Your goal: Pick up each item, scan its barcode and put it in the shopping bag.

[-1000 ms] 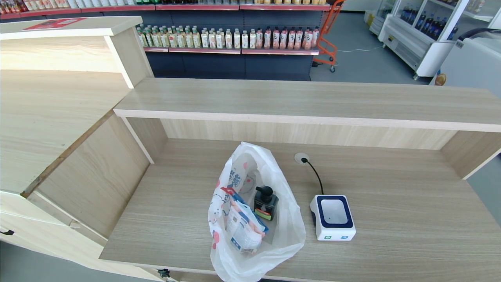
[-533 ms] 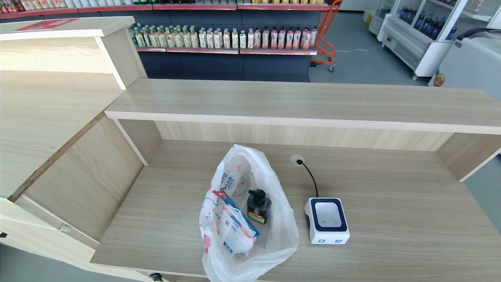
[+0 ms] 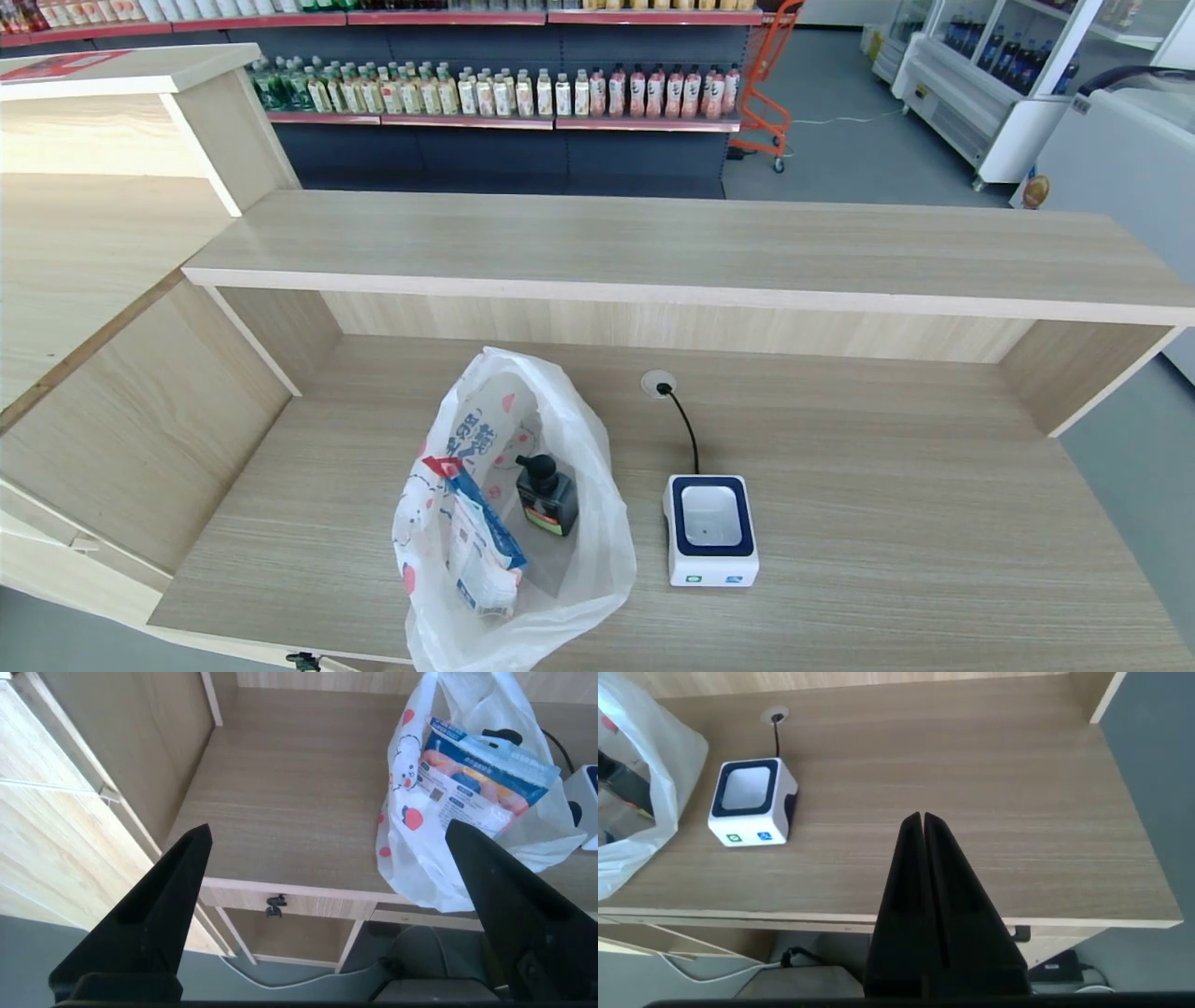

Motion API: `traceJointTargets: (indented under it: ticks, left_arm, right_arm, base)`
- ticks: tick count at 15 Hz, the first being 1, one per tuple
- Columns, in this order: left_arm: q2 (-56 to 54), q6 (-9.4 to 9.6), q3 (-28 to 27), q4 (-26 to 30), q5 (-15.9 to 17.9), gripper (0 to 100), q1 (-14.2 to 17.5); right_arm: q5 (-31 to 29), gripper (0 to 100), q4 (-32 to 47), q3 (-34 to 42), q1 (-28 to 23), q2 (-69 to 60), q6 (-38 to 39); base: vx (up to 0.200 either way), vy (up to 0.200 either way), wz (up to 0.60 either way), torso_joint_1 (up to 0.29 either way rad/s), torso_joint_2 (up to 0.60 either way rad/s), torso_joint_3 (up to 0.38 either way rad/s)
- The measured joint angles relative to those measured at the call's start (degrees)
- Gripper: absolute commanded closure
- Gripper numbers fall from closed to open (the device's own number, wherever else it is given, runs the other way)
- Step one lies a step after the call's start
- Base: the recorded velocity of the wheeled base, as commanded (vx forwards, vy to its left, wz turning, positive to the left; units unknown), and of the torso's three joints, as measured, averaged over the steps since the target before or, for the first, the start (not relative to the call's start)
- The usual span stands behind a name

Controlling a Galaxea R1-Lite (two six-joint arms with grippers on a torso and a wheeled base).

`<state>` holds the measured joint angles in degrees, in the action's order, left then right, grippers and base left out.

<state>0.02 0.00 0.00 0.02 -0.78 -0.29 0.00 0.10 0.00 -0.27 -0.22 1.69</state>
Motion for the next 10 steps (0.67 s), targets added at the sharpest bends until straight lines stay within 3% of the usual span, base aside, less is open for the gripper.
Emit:
traceJointTargets:
  ticks: [10]
  left_arm:
    - [0.0,0.0,0.0,-0.02,0.02,0,0.02]
  right_arm:
    - [0.0,100,0.0,0.0,0.06,0.06,0.09]
  base:
    - [0.0,0.0,0.0,0.0,0.0,0.0]
